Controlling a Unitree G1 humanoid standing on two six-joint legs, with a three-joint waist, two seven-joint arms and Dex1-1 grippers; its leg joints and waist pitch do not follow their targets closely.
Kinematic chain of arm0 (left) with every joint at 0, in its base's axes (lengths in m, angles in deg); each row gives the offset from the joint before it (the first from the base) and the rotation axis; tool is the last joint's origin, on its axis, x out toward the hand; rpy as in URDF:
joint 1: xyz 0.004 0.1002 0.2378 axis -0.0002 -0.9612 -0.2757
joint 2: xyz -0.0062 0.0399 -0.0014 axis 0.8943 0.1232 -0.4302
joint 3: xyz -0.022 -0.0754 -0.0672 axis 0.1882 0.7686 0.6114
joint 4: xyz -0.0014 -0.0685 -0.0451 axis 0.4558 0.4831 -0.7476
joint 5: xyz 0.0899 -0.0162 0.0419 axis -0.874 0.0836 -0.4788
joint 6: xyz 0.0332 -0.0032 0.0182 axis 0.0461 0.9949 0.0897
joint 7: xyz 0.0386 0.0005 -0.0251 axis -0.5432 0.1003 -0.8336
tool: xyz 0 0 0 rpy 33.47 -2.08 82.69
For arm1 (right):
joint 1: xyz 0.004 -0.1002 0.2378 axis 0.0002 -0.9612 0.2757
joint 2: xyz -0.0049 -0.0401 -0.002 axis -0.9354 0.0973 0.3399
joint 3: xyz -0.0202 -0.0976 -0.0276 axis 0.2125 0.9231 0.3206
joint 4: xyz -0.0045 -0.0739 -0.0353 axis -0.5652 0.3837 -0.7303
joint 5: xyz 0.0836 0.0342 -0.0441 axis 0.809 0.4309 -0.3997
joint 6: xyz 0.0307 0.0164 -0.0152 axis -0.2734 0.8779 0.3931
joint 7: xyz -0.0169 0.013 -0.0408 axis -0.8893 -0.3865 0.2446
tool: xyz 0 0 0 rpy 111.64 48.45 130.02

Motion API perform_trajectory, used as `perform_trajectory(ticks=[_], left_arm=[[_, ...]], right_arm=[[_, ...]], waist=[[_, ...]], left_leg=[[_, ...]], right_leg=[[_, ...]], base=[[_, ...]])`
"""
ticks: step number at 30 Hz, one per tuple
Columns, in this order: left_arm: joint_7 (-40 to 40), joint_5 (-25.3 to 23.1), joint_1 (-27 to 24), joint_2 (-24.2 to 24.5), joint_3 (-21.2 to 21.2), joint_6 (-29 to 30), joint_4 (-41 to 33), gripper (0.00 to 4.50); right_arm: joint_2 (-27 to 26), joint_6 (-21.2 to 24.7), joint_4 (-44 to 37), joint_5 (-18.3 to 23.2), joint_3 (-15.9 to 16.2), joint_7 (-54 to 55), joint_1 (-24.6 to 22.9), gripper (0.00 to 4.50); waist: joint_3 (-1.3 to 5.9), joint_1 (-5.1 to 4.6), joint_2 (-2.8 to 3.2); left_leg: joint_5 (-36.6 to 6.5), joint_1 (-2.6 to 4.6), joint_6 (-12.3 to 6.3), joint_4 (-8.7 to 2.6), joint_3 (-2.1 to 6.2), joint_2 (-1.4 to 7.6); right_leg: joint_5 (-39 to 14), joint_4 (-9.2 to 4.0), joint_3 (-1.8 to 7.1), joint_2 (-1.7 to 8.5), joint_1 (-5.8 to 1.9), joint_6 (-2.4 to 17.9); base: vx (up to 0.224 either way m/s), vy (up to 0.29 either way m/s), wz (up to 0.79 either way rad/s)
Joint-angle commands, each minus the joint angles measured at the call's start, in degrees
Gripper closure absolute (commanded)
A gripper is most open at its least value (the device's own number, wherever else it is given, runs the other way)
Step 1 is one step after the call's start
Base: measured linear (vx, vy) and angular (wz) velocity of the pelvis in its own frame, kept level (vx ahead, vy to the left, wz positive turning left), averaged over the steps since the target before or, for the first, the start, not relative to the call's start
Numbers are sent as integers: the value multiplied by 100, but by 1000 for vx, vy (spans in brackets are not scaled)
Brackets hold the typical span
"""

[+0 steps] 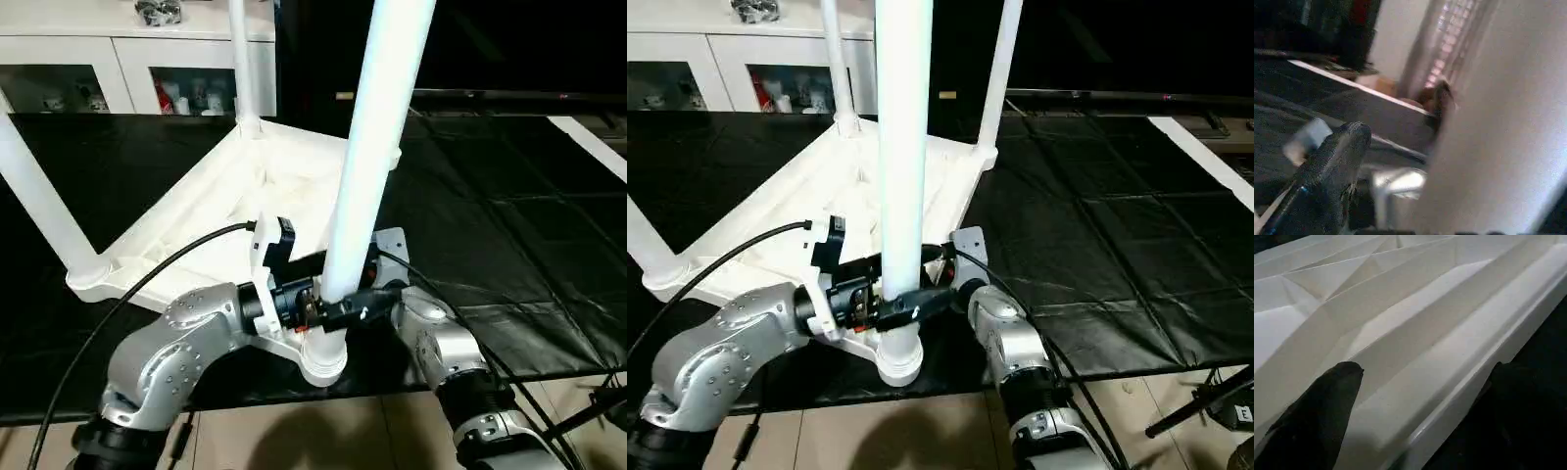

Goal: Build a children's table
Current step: Rotate table base

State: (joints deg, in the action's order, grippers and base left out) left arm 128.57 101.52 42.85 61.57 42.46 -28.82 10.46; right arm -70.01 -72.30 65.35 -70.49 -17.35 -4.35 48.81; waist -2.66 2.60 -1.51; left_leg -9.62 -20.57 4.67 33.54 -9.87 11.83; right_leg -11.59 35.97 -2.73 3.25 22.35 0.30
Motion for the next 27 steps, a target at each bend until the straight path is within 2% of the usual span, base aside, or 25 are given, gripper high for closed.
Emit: perform_trajectory(ticks=[1, 4, 6, 9, 12, 14, 17, 18, 20, 21, 22, 24, 25, 27], left_arm=[[-190, -188, 198, -177, -18, -255, 178, 4], [-309, -349, 324, -273, -11, -467, 328, 4], [-141, -300, 312, -119, -44, -346, 292, 4], [210, -214, 257, 167, -69, -168, 214, 4], [495, -68, 191, 484, 94, 19, 164, 4], [625, -53, 173, 618, 95, 63, 147, 4], [1097, -99, 76, 1167, 71, 92, 198, 4], [1225, -112, 58, 1319, 80, 105, 231, 4], [1370, -135, 53, 1508, 121, 116, 308, 4], [1521, -145, 52, 1719, 181, 159, 391, 4], [1628, -126, 55, 1875, 253, 212, 464, 4], [1758, -117, 57, 2054, 327, 262, 550, 4], [1758, -117, 57, 2054, 327, 262, 550, 4], [1969, -229, 68, 2315, 316, 202, 687, 4]], right_arm=[[11, -219, 59, 48, -111, 36, 205, 0], [140, -484, 32, 115, -417, 389, 248, 0], [230, -477, -82, 195, -523, 363, 211, 0], [377, -424, -310, 290, -624, 234, 113, 0], [656, -167, -891, 396, -595, -310, -185, 0], [747, -67, -1062, 436, -557, -486, -280, 0], [1039, -134, -1546, 361, -417, -661, -573, 0], [1106, -146, -1700, 329, -403, -658, -659, 0], [1187, -171, -1898, 271, -376, -659, -772, 0], [1270, -196, -2109, 175, -343, -645, -894, 0], [1303, -184, -2265, 129, -340, -622, -977, 0], [1312, -154, -2426, 119, -362, -604, -1059, 0], [1312, -154, -2426, 119, -362, -604, -1059, 0], [1342, -81, -2587, 130, -369, -602, -1154, 0]], waist=[[280, 38, 57], [288, 60, 62], [296, 83, 51], [322, 111, 51], [346, 123, 52], [355, 122, 56], [318, 124, 72], [309, 124, 118], [299, 114, 99], [294, 116, 183], [291, 104, 136], [294, 102, 178], [298, 97, 165], [298, 99, 174]], left_leg=[[-1731, 28, 273, -410, 26, 81], [-1768, 40, 278, -407, 26, 83], [-1714, 53, 260, -399, 19, 85], [-1414, 29, 211, -384, 8, 70], [-1122, 1, 139, -362, -1, 58], [-973, -17, 88, -353, 1, 61], [-1204, -2, 92, -367, -6, 57], [-1320, 18, 129, -379, 0, 64], [-1454, 25, 181, -387, -1, 65], [-1498, 35, 212, -393, 12, 63], [-1550, 30, 222, -396, 7, 58], [-1558, 39, 229, -396, 11, 50], [-1554, 35, 229, -395, 12, 54], [-1507, 30, 213, -391, 10, 54]], right_leg=[[-1693, -514, 246, 350, -207, 759], [-1728, -523, 249, 352, -194, 712], [-1620, -511, 253, 346, -189, 706], [-1114, -451, 251, 323, -220, 771], [-656, -415, 248, 311, -264, 837], [-401, -387, 242, 306, -264, 893], [-823, -442, 238, 308, -239, 881], [-1055, -457, 243, 313, -219, 849], [-1298, -478, 248, 308, -204, 817], [-1348, -474, 249, 311, -191, 823], [-1419, -496, 246, 296, -191, 784], [-1394, -483, 251, 297, -188, 791], [-1369, -483, 250, 300, -191, 825], [-1280, -477, 254, 303, -192, 888]], base=[[0, 0, 0], [0, 0, 0], [0, 0, 0], [0, 0, 0], [0, 0, 0], [0, 0, 0], [0, 0, 0], [0, 0, 0], [0, 0, 0], [0, 0, 0], [0, 0, 0], [0, 0, 0], [0, 0, 0], [0, 0, 0]])
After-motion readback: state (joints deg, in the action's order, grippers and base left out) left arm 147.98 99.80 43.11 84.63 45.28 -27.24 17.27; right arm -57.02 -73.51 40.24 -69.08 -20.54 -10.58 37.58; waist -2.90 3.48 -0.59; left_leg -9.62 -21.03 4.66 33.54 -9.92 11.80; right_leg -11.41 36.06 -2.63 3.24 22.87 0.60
